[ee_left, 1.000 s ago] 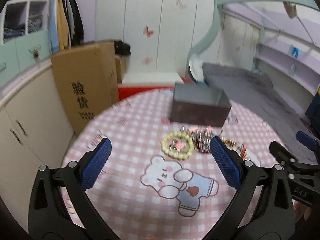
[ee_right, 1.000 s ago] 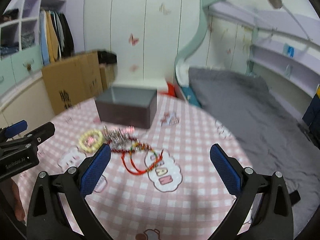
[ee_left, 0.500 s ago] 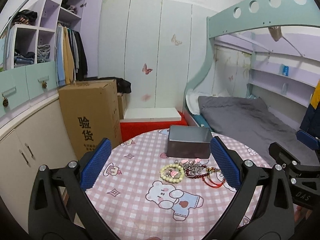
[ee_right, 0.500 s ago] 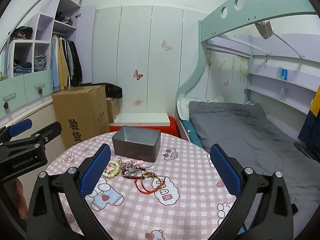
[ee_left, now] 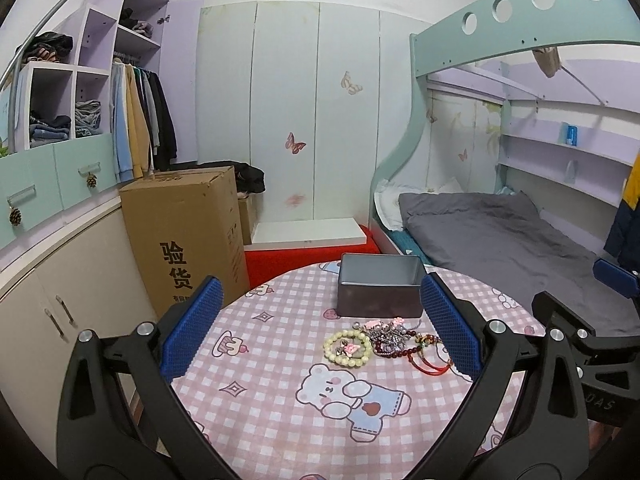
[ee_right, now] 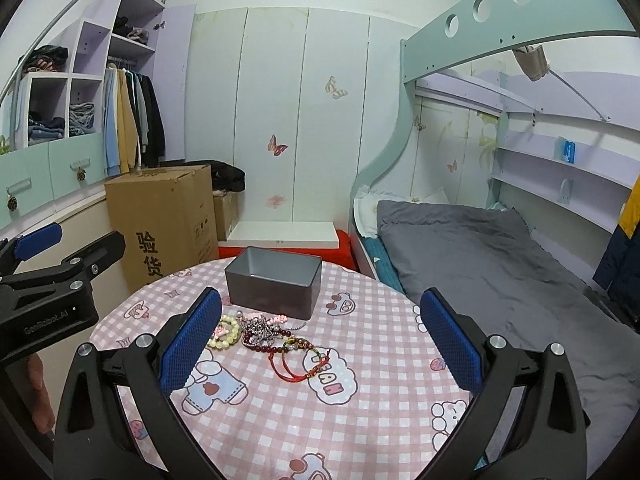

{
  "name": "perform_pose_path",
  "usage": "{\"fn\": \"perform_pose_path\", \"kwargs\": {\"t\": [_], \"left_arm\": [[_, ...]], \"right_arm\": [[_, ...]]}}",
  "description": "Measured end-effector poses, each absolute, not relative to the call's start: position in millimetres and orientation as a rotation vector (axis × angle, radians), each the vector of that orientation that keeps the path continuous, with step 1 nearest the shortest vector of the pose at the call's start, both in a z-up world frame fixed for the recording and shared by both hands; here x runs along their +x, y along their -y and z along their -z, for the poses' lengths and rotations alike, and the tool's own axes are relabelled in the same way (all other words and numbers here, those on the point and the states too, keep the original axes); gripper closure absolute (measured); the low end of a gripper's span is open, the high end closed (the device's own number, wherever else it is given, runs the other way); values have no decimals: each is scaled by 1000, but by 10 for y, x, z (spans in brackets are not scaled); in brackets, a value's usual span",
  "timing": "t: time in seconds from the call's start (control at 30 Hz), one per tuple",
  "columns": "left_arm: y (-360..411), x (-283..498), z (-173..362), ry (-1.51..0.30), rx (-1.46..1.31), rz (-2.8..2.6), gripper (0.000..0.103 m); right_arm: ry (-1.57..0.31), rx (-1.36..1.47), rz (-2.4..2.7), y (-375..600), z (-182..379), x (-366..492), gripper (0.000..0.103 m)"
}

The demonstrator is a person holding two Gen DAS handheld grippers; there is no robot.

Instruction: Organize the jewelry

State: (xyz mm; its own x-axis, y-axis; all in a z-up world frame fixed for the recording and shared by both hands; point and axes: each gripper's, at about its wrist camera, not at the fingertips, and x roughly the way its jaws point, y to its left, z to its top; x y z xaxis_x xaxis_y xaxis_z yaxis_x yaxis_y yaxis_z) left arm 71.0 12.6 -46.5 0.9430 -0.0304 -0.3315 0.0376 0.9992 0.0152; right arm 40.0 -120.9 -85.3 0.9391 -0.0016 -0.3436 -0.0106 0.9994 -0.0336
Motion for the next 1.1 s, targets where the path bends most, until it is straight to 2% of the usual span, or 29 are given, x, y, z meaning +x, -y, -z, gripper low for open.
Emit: {"fn": "perform_pose_path", "kwargs": {"t": [1.1], "left_arm": [[-81, 726, 508, -356, 34, 39, 6]], "right_arm": [[-370, -37, -6, 1198, 887, 418, 7]]}}
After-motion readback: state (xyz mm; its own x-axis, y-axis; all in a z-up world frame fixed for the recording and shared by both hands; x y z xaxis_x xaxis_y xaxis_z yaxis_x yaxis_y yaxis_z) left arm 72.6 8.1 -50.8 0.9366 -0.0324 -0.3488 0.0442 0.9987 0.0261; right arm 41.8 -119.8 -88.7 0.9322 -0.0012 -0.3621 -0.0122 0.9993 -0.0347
